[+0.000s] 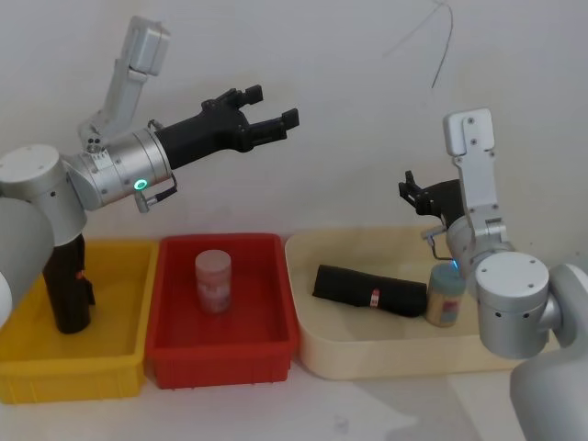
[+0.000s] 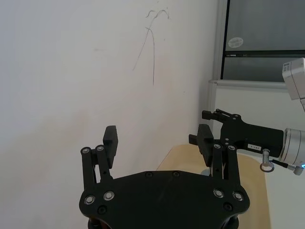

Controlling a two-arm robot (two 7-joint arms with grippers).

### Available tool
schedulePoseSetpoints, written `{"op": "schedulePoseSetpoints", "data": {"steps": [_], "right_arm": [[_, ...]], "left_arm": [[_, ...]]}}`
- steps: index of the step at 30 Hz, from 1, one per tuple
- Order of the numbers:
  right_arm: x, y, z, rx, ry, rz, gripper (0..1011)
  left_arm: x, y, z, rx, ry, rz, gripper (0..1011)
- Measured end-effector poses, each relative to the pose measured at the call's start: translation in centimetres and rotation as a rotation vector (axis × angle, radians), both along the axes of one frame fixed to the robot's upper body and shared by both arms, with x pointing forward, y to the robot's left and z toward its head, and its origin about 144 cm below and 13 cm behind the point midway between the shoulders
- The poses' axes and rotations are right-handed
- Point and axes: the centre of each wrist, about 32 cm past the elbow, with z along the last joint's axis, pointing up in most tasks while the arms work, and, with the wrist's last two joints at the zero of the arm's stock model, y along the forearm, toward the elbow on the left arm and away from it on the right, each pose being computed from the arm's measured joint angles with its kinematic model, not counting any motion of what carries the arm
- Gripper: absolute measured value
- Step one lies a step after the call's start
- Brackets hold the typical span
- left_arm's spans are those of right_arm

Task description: Pick up the garbage bag with the one hand and transfer it to the other hand.

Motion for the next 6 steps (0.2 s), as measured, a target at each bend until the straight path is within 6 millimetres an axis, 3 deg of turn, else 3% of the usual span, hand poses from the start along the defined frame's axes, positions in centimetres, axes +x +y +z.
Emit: {"op": "schedulePoseSetpoints", "data": {"steps": [6], "right_arm": [[-0.05,-0.07,-0.01,-0.001,0.001,-0.002,1000]], "left_arm": [[0.00,0.00,0.00,0.000,0.000,0.000,1002]]}}
